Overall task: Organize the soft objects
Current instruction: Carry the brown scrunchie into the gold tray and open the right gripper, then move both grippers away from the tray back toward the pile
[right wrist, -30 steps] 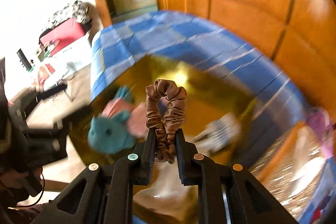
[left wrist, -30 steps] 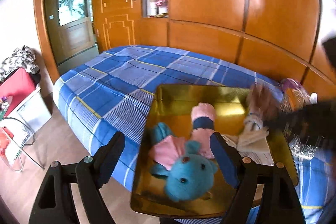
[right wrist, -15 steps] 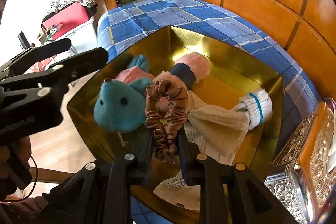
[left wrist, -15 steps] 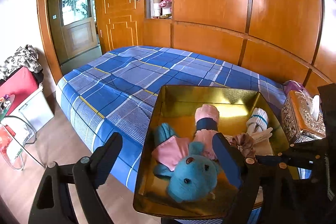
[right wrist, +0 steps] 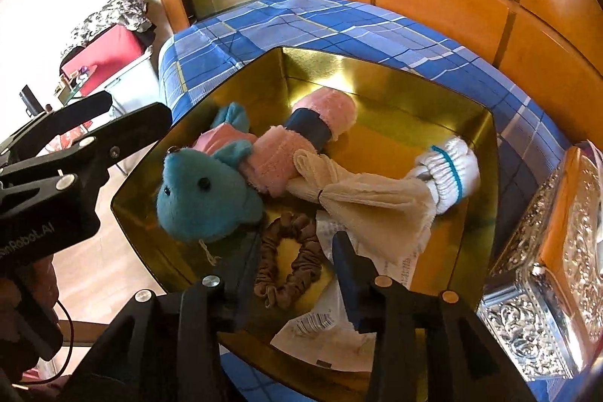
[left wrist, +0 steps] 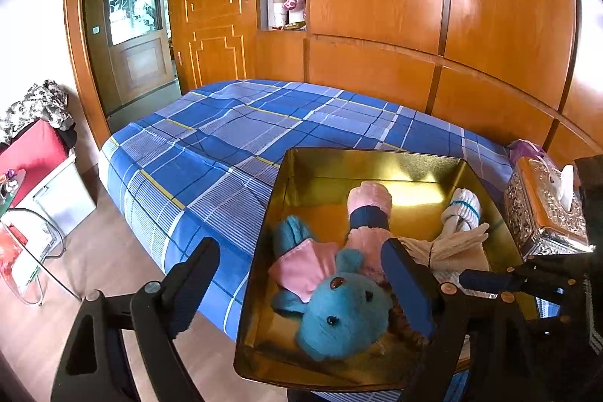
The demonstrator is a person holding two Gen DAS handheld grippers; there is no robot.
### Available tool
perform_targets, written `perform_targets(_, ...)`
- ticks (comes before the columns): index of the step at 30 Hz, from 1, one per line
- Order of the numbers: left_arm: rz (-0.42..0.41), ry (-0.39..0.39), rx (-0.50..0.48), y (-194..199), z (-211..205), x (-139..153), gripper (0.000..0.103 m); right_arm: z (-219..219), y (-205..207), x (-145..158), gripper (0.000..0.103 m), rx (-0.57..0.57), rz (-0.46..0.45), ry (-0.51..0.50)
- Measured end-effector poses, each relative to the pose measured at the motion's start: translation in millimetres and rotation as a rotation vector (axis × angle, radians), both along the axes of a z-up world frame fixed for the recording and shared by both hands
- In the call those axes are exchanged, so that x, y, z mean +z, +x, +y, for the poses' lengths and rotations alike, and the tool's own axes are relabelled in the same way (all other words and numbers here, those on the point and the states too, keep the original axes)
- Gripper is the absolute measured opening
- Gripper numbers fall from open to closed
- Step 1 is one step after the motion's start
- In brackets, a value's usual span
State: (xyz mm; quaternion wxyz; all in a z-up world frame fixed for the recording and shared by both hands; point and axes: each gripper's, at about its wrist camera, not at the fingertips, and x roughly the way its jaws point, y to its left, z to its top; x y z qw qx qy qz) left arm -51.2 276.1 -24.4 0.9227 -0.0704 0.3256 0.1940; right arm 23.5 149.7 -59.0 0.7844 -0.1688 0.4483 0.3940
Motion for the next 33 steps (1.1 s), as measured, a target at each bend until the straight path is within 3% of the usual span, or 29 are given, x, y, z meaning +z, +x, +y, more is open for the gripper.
perform_targets(5,0.005,0.0,0.001,0.6,-1.1,-1.1,0.089,-6.3,-5.7,14.2,0.045,-0.035,-0.093,0.004)
perform_targets(8,0.008,-0.001,-0.002,0.9,-2.0,-2.0,0.089,-10.5,-7.8,22.9,0.059,-0.058,-0.134,0.02)
perform_targets(21,0.002,0.008,-0.032,1.0,-11.5,-1.0,0.089,-40.5,-3.7,51.0,0.063,-0.21,-0.257,0.062)
perform_targets(33,0.017,0.013,-0.051,3.5,-19.7,-6.0,0.089,-86.7,-1.4,78.2,0.063,-0.372,-0.433,-0.004)
